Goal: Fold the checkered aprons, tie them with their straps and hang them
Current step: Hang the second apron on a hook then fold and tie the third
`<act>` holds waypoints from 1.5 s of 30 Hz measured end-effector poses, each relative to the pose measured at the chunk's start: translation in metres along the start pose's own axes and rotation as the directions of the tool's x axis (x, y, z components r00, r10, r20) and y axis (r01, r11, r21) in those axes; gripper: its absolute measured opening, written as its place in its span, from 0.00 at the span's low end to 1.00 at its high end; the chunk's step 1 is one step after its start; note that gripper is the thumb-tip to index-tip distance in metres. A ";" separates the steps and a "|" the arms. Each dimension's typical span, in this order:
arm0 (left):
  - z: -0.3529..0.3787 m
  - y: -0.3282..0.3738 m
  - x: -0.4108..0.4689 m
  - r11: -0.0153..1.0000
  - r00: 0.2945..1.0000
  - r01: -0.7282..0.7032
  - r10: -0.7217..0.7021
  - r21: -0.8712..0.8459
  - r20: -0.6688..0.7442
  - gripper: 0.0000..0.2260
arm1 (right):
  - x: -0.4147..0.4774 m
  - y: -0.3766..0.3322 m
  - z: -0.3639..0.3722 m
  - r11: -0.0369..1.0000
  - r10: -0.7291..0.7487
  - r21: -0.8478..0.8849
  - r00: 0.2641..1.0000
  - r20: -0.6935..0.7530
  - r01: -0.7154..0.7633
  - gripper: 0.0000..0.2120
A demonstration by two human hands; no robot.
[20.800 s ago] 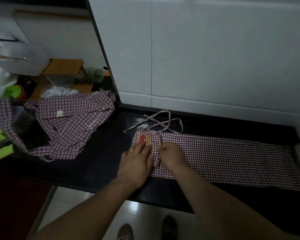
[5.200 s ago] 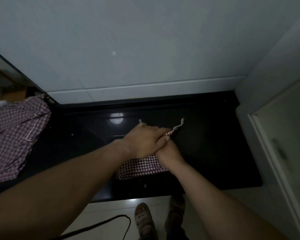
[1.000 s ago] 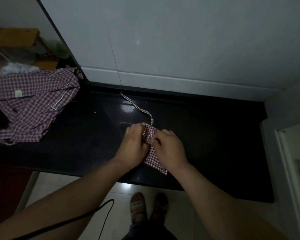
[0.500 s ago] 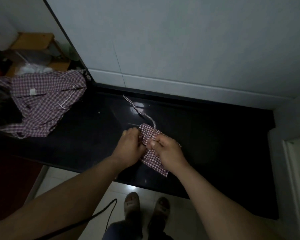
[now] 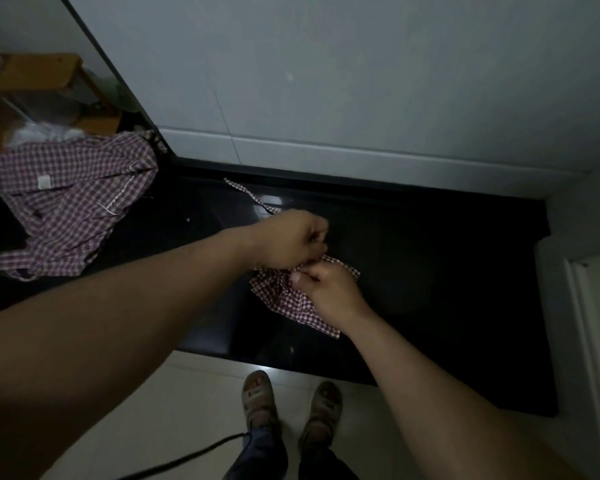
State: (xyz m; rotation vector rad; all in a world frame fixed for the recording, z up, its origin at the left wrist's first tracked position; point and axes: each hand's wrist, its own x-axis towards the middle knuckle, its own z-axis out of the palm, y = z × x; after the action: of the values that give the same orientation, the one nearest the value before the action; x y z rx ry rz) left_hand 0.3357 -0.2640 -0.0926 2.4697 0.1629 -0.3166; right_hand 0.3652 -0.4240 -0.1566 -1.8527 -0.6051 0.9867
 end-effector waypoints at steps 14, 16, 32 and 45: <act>0.055 -0.005 -0.040 0.938 0.957 0.221 -0.156 0.267 -0.246 0.08 | 0.002 0.001 -0.004 0.976 0.111 0.203 0.986 -0.128 -0.084 0.07; 0.052 -0.007 -0.037 0.947 0.948 0.285 -0.254 0.150 -0.194 0.06 | 0.003 0.003 -0.007 0.974 0.122 0.207 0.980 -0.155 -0.088 0.05; 0.028 -0.031 -0.009 0.931 0.956 0.258 -0.208 -0.259 0.206 0.06 | 0.003 -0.004 -0.016 0.969 0.136 0.218 0.986 -0.096 -0.113 0.07; 0.043 -0.050 -0.017 0.965 0.991 0.105 -0.080 -0.241 0.110 0.08 | 0.003 0.001 -0.016 0.962 0.184 0.232 0.971 -0.151 -0.146 0.04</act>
State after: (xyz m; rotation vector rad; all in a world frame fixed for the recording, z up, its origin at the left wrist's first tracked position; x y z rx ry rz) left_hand 0.3020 -0.2520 -0.1502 2.1996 0.2599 -0.4320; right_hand 0.3803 -0.4304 -0.1544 -1.7866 -0.2294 0.9483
